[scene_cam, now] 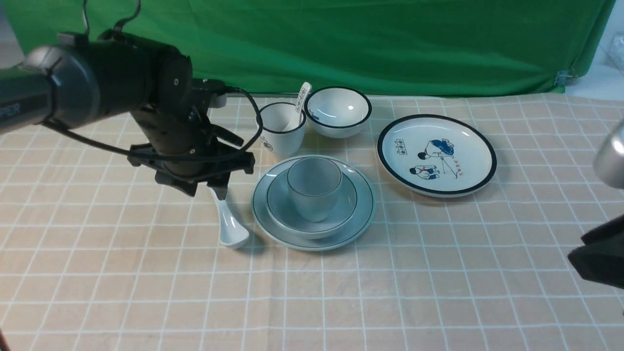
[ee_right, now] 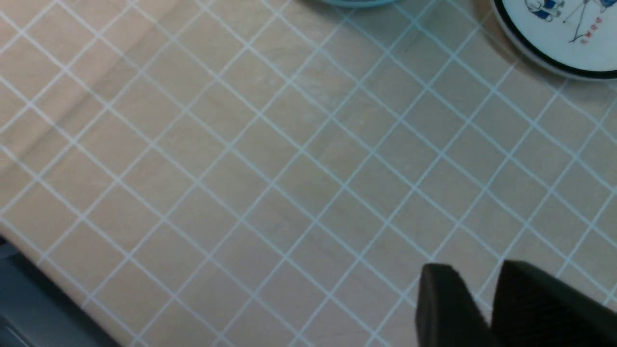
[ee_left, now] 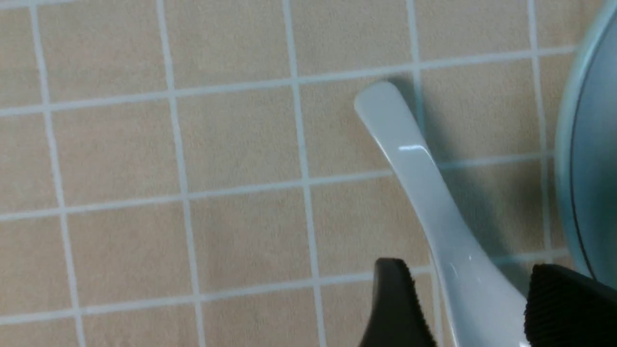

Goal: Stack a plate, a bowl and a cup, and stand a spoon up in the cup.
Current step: Use the left arm to grab a blue soup spoon, then use the left arm to put the blue soup spoon into the blue teacup in the middle

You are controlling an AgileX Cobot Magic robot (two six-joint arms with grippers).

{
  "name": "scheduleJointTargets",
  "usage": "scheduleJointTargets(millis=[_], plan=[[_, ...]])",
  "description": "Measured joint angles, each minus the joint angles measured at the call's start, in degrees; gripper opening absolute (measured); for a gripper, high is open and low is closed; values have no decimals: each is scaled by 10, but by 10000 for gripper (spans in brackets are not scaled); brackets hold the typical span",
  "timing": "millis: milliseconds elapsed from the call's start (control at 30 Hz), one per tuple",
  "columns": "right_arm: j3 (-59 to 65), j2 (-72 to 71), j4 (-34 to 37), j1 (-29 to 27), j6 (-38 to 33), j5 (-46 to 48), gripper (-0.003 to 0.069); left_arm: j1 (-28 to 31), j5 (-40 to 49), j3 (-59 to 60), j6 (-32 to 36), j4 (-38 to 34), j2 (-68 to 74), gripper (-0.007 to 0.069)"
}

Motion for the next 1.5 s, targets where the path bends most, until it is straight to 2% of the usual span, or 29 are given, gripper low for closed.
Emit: scheduleJointTargets(millis=[133, 400, 600, 733, 900, 1000, 1067, 1200, 1267, 1333, 1400, 1467, 1500], plan=[[17, -50, 0, 0, 6, -14, 205, 4, -14, -33, -4, 6, 47, 418], [23, -88, 0, 0, 7, -12, 211, 4, -7, -83, -16, 7, 115, 409], [23, -89, 0, 0, 8, -5, 216, 4, 25, -112, -19, 6, 139, 317], [23, -89, 0, 0, 8, -2, 216, 4, 32, -114, -3, -1, 139, 123], [23, -89, 0, 0, 8, -1, 216, 4, 48, -107, 51, -32, 113, 119], [23, -89, 0, 0, 8, -1, 216, 3, 22, -89, 64, -41, 61, 119], [23, -89, 0, 0, 8, 1, 216, -5, -37, -53, 76, -44, 6, 119], [27, -89, 0, 0, 8, 3, 216, -50, -275, 92, 105, -49, -158, 119], [31, -89, 0, 0, 10, 1, 216, -77, -423, 173, 113, -49, -211, 119], [38, -89, 0, 0, 16, -14, 216, -114, -654, 279, 129, -27, -252, 119], [39, -89, 0, 0, 24, -20, 216, -125, -842, 342, 131, 6, -259, 119], [40, -89, 0, 0, 34, -31, 216, -129, -956, 380, 115, 32, -249, 119], [40, -89, 0, 0, 36, -34, 216, -129, -978, 384, 103, 37, -243, 119]])
